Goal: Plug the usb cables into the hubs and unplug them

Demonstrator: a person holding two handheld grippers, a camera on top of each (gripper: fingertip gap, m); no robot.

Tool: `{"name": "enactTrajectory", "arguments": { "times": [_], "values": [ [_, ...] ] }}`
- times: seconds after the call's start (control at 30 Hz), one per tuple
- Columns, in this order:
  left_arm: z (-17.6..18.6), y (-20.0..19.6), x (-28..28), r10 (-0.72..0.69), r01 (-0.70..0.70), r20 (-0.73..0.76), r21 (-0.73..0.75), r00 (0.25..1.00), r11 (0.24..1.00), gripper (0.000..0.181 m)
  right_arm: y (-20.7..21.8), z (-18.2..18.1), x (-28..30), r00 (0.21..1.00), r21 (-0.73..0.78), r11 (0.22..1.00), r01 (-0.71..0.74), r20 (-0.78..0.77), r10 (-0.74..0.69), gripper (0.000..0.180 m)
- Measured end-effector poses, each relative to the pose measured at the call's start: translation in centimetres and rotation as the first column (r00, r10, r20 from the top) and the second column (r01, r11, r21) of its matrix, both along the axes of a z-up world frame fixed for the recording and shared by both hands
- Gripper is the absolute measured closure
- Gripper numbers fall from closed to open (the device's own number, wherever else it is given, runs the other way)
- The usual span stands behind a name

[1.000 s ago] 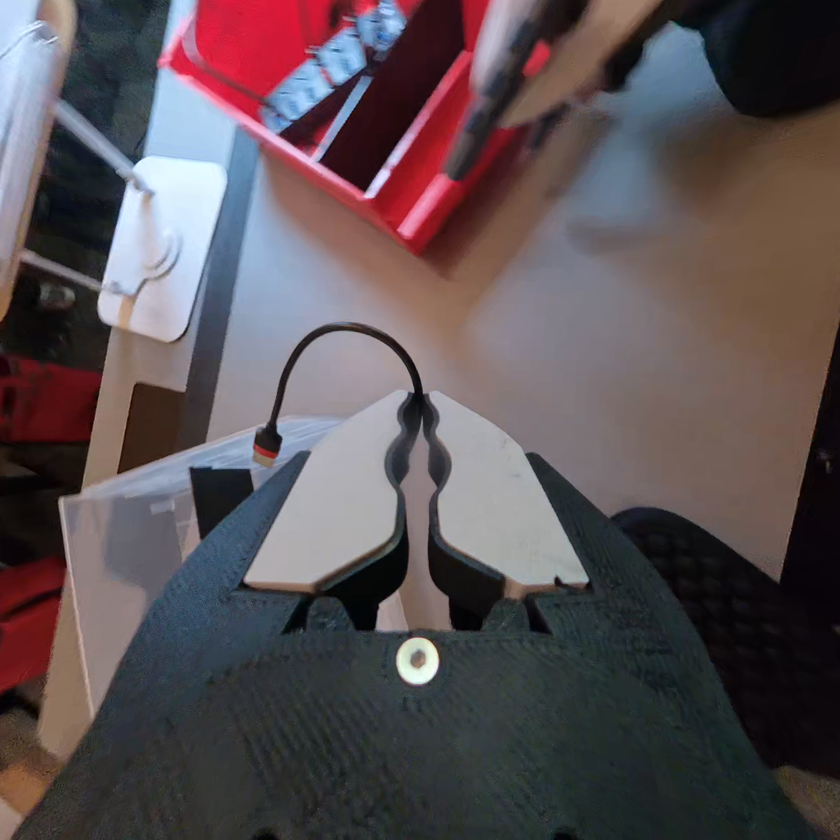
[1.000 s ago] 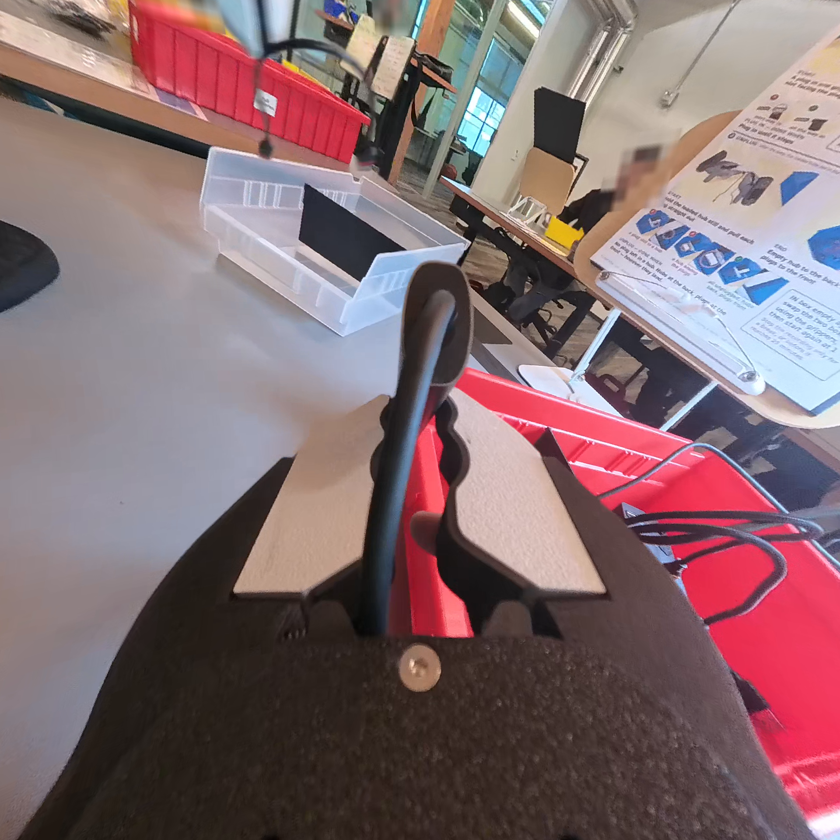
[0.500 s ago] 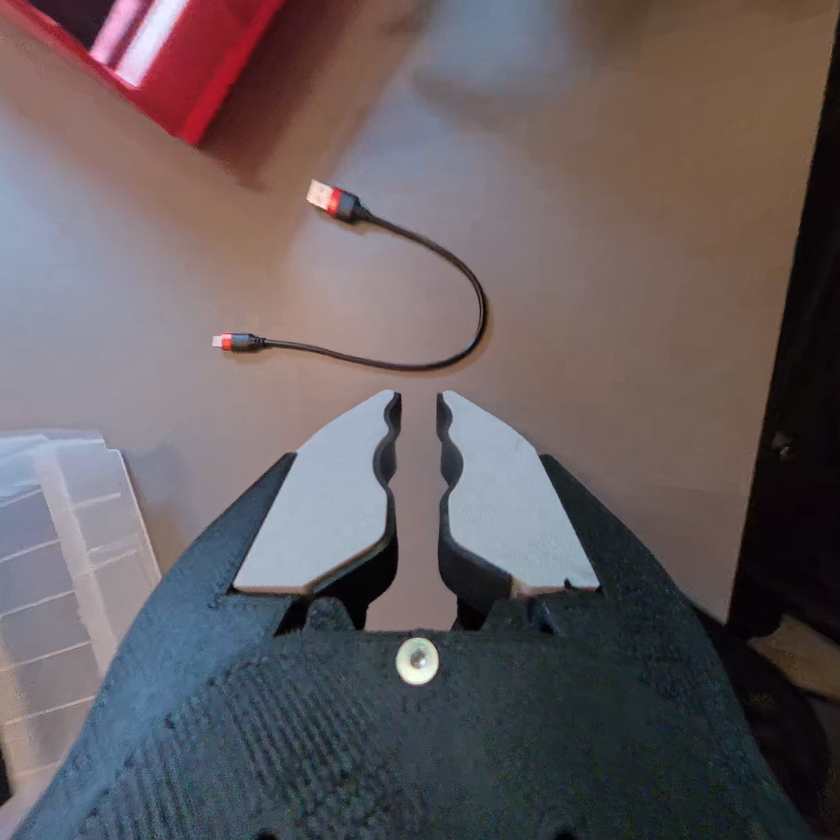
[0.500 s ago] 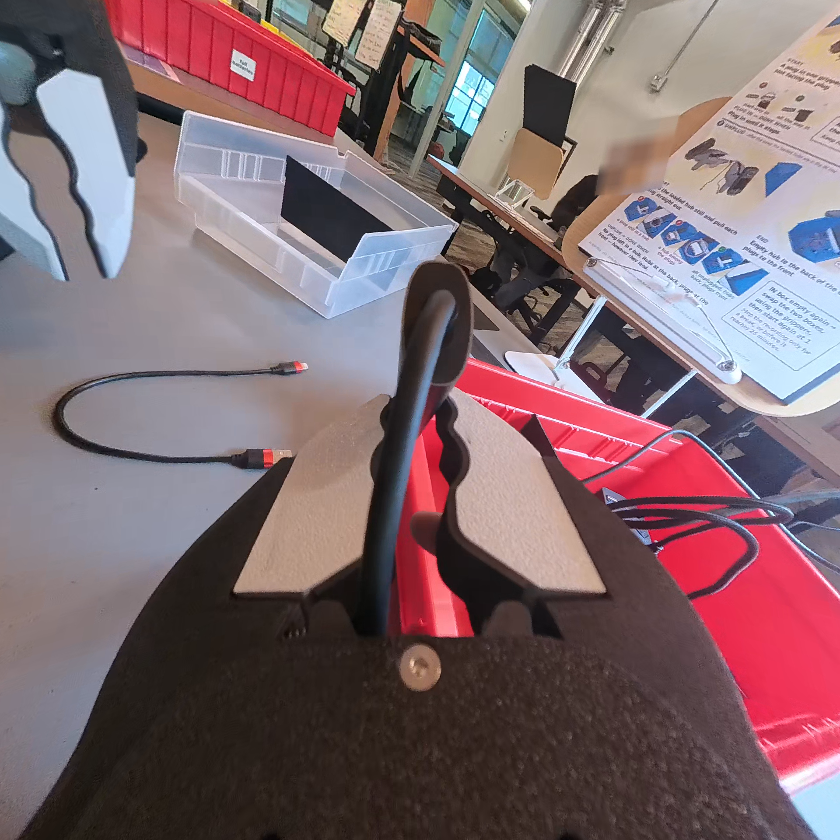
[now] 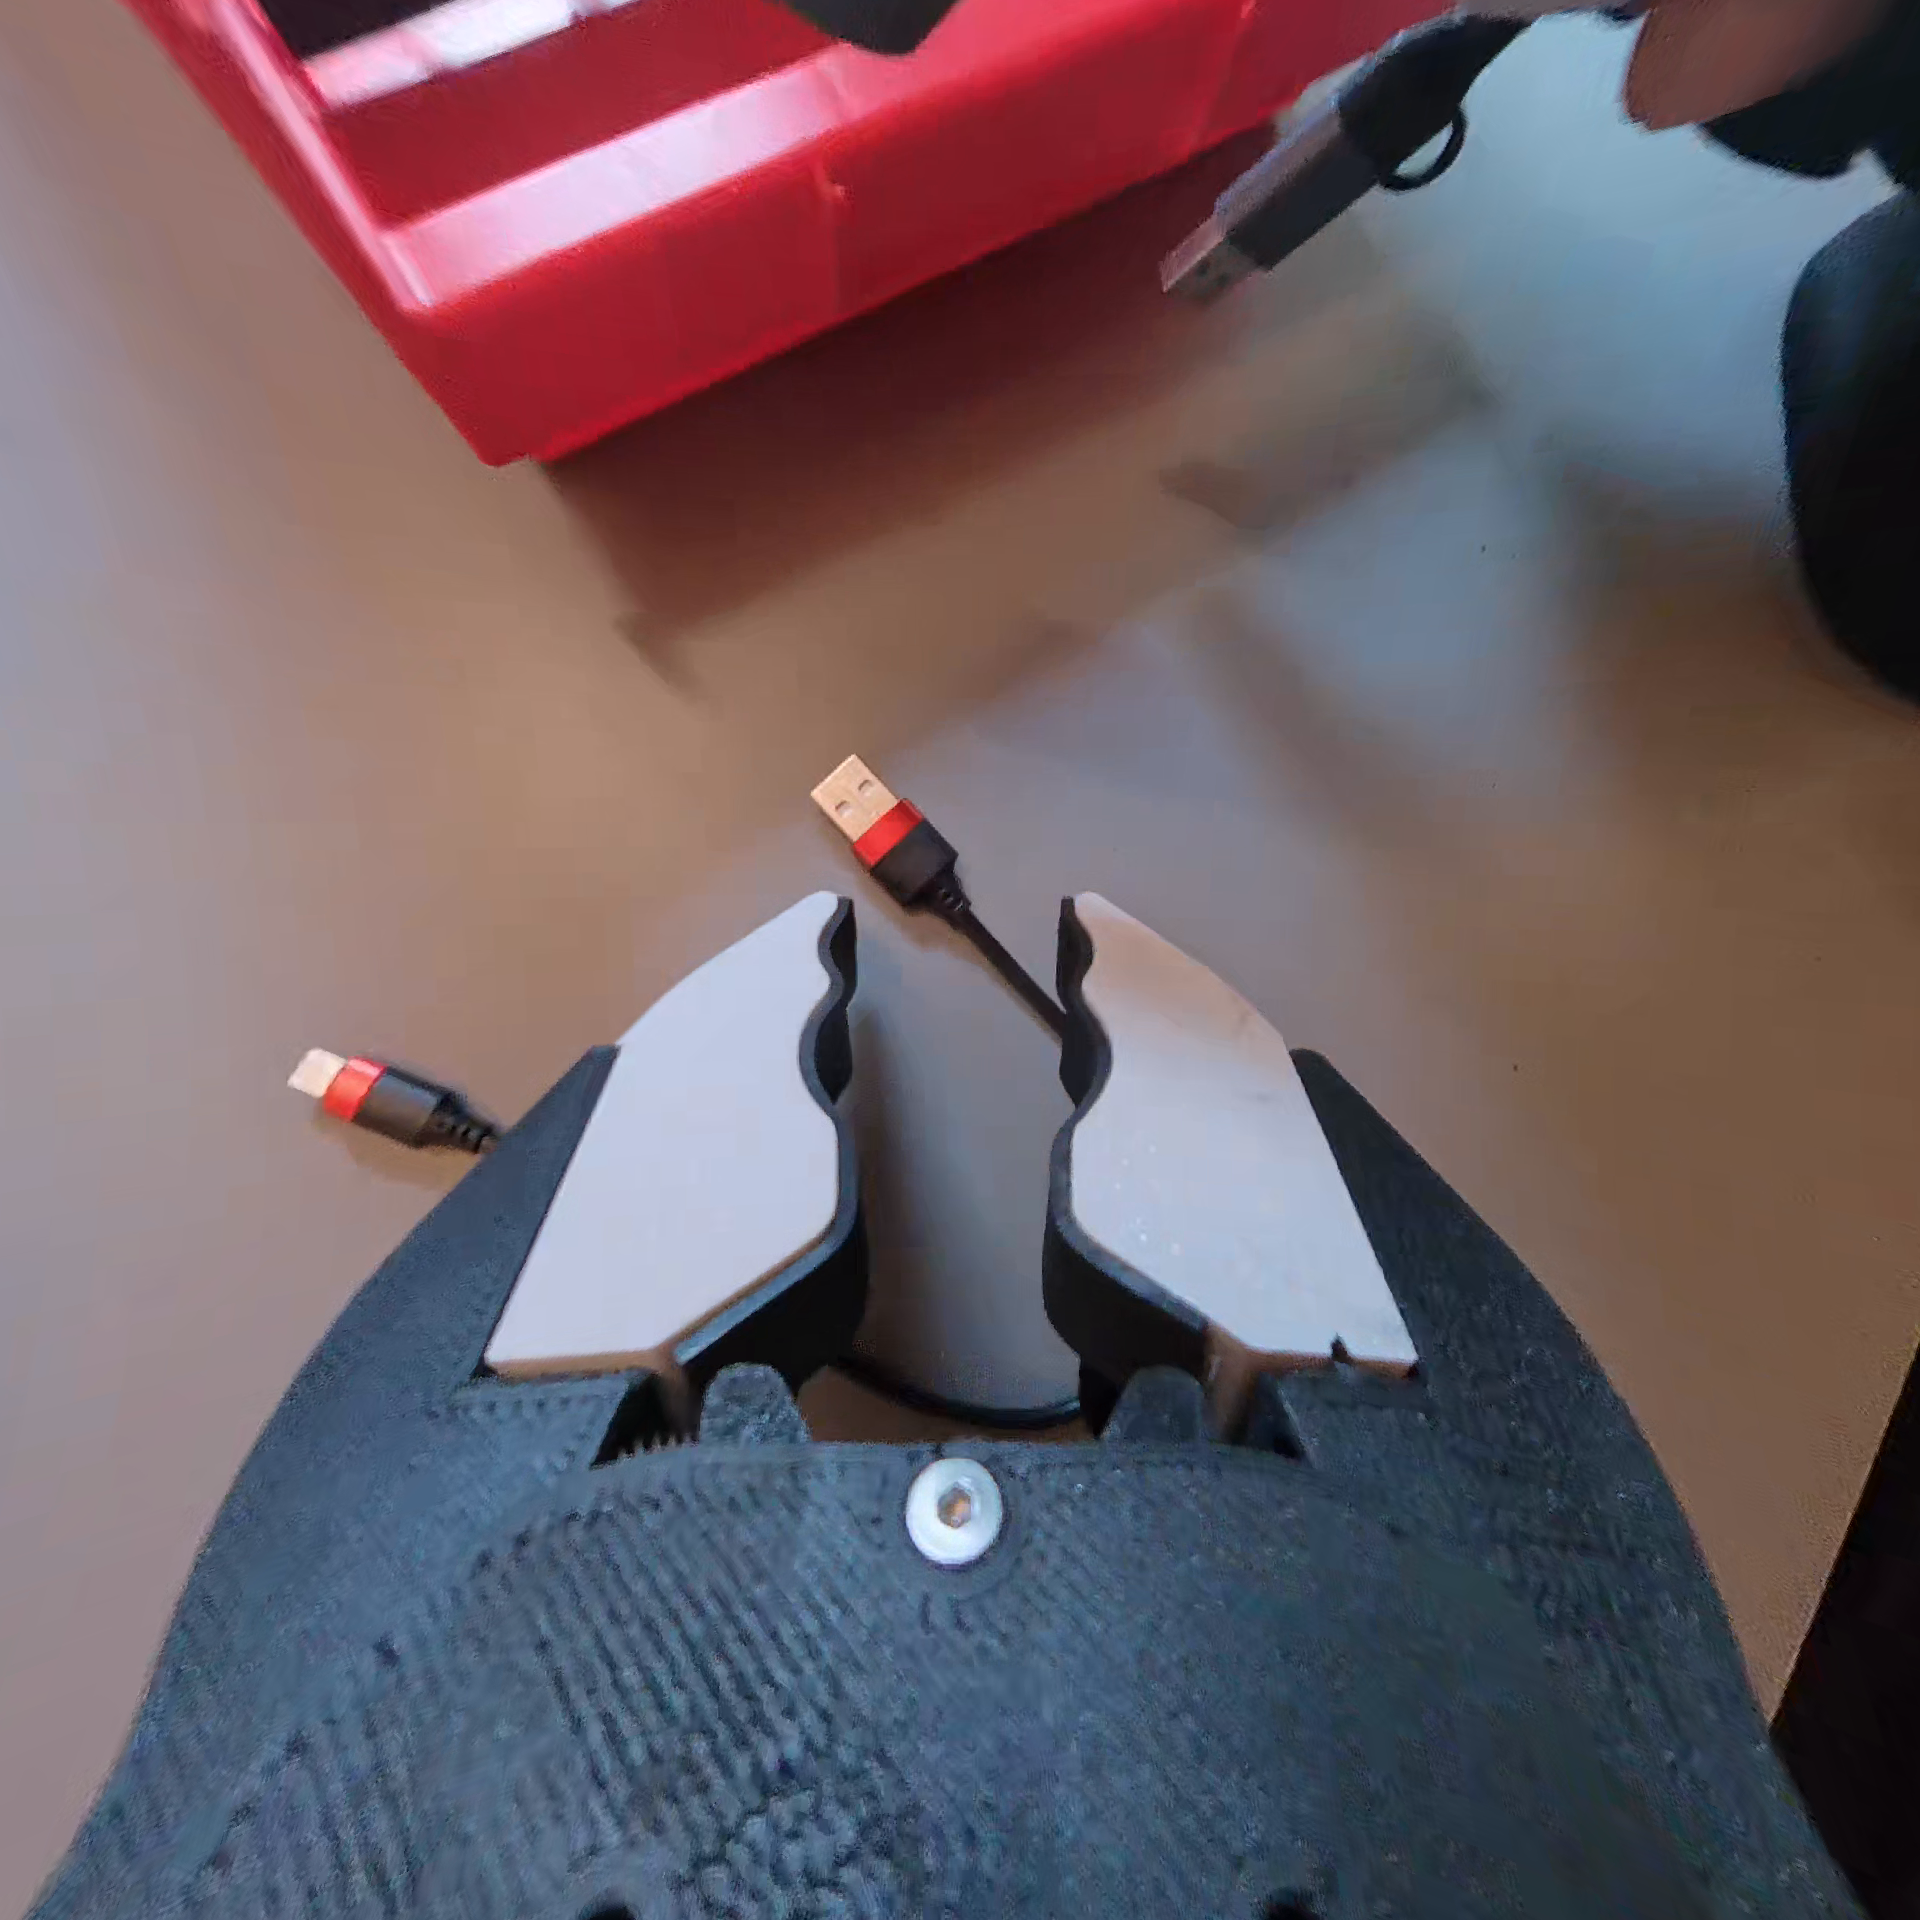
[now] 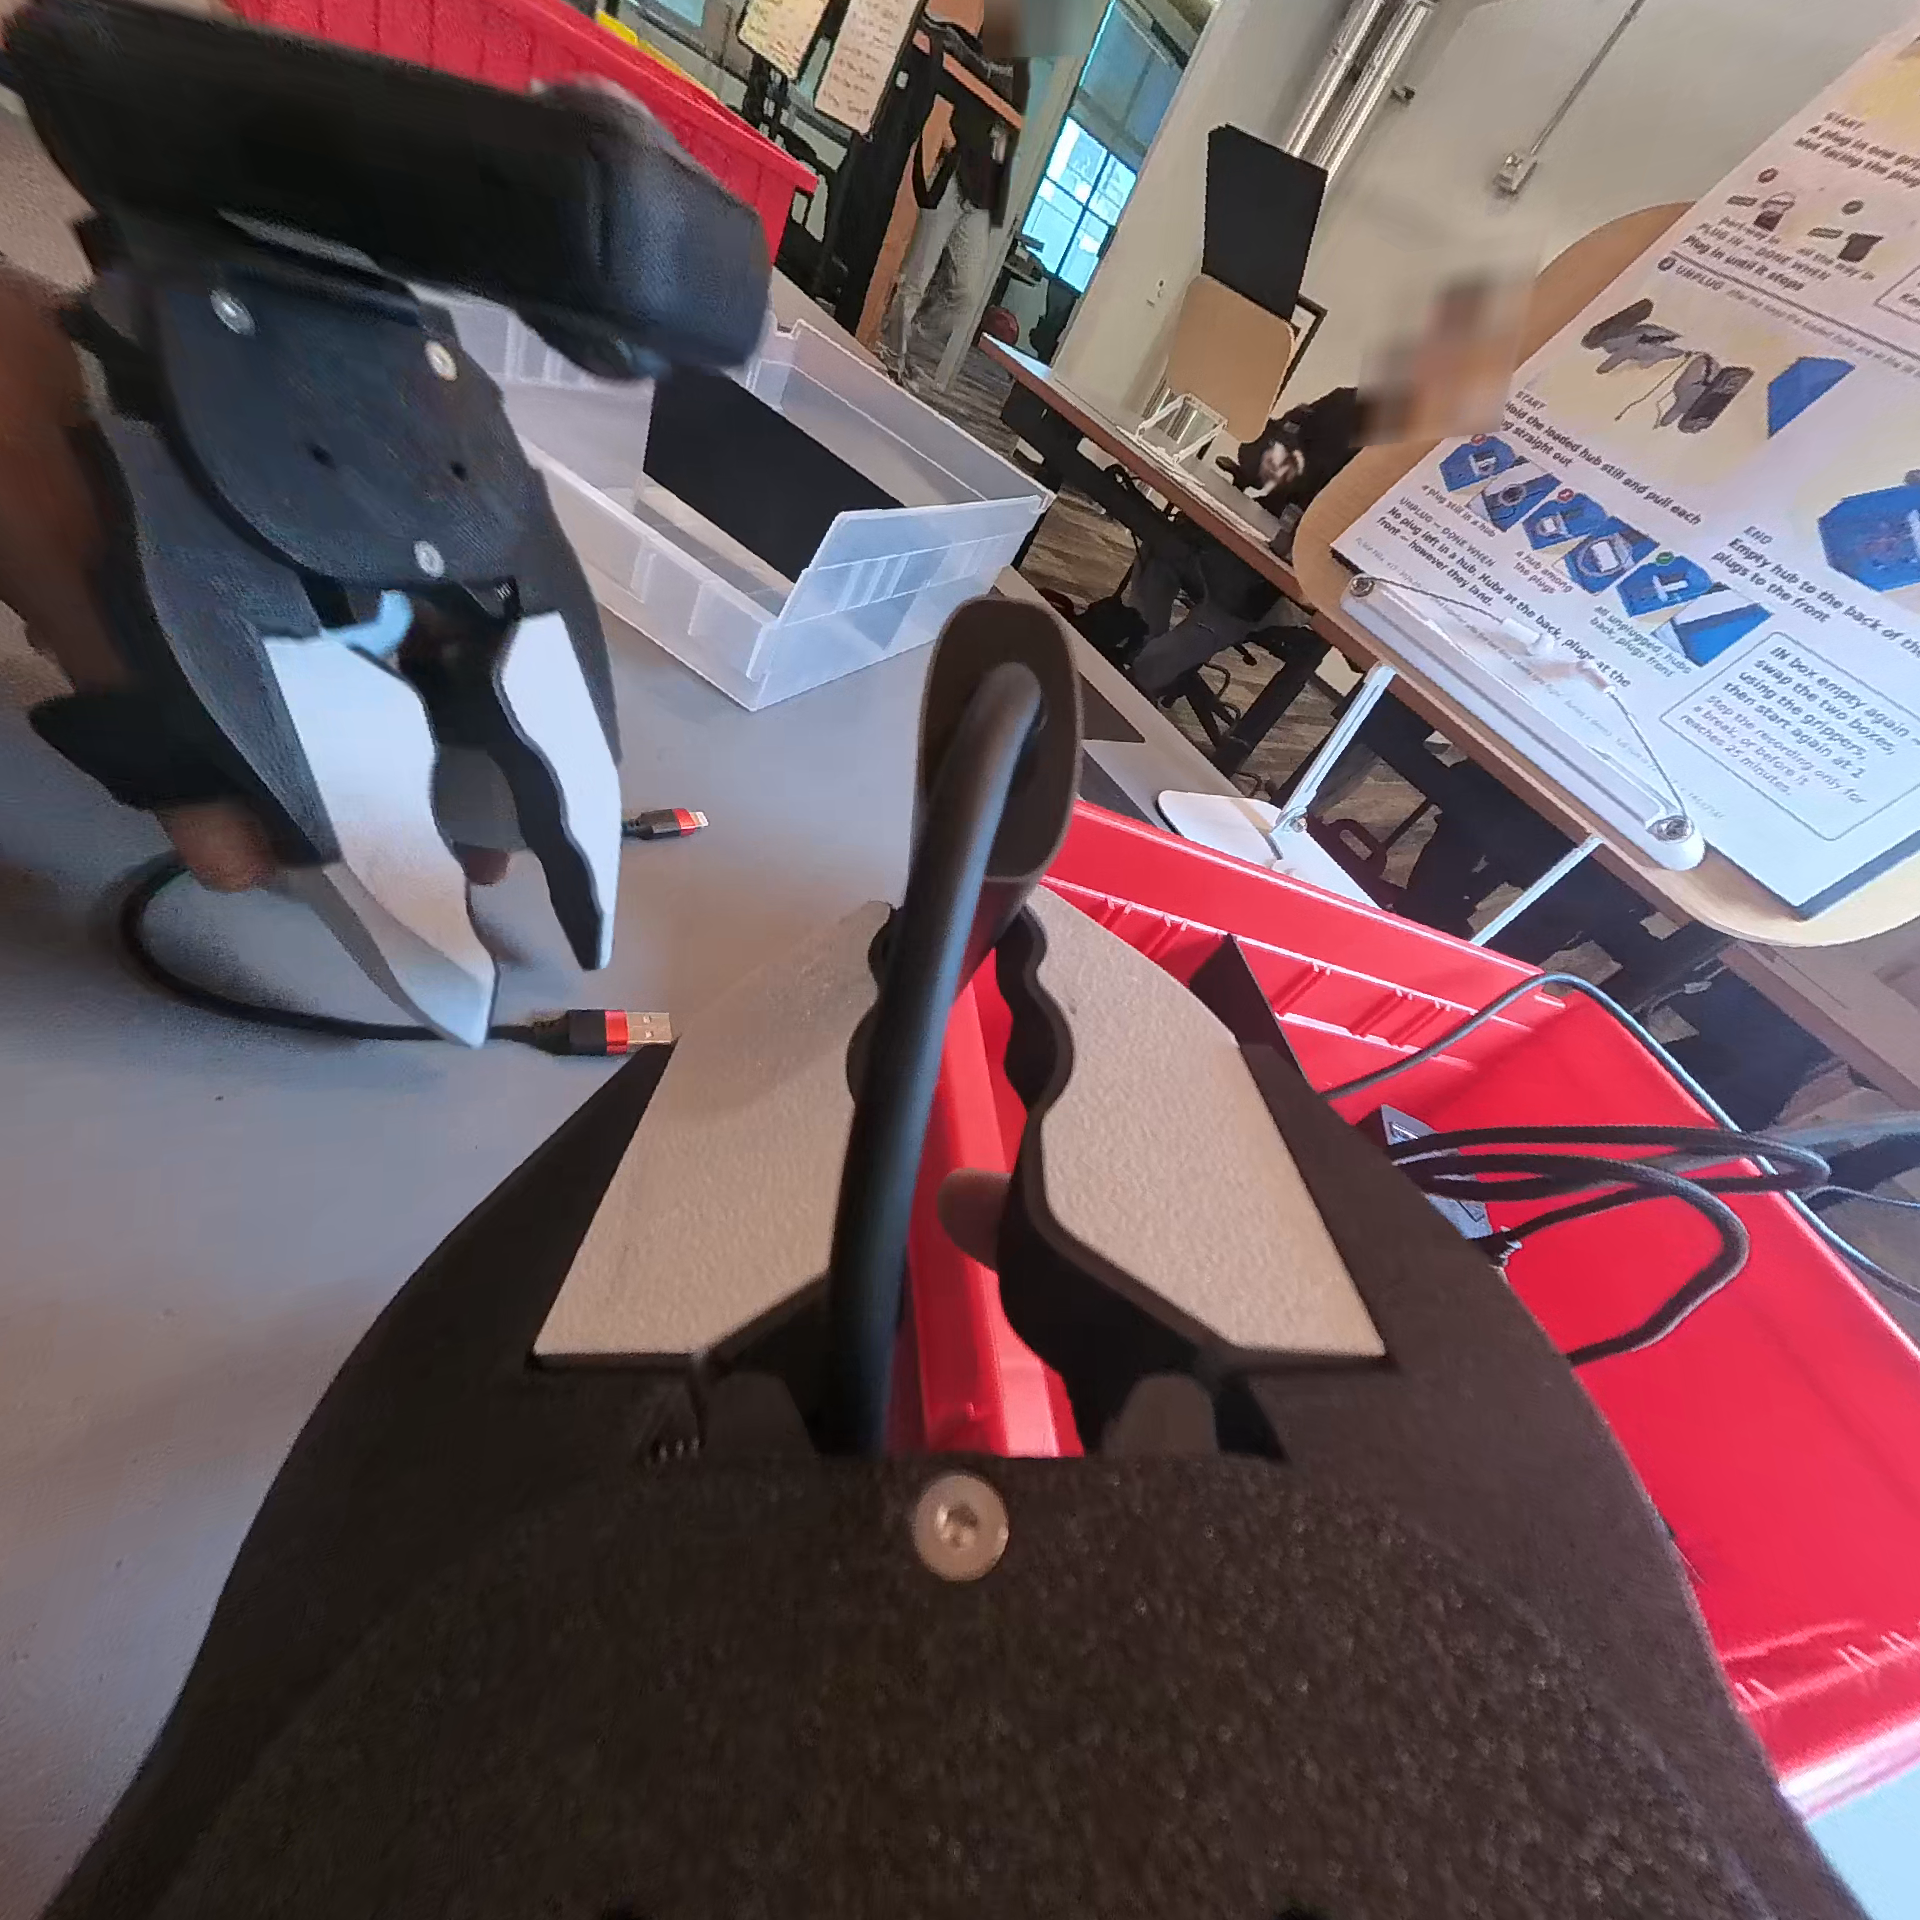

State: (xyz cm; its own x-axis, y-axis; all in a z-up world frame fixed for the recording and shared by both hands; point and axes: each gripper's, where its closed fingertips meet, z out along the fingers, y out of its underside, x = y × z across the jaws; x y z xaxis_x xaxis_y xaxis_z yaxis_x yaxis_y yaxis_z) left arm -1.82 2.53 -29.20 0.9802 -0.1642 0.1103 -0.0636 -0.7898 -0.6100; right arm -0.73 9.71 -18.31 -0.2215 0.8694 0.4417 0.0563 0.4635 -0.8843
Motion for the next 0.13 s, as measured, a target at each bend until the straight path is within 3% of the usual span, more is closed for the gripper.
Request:
{"name": "enactTrajectory", "arguments": {
  "times": [0.03, 0.13],
  "values": [
    [-0.47, 0.19, 0.11, -0.011, 0.011, -0.006, -0.026, 1.0, 1.0, 0.144, 0.01, 0.01, 0.02, 1.0, 0.002, 1.0, 0.0, -0.001, 0.0, 0.164],
    [-1.1, 0.76, 0.05, -0.041, 0.039, -0.068, -0.032, 0.997, 0.999, 0.157, 0.02, 0.03, 0.09, 1.0, 0.007, 1.0, -0.002, -0.006, 0.002, 0.163]
  ]
}}
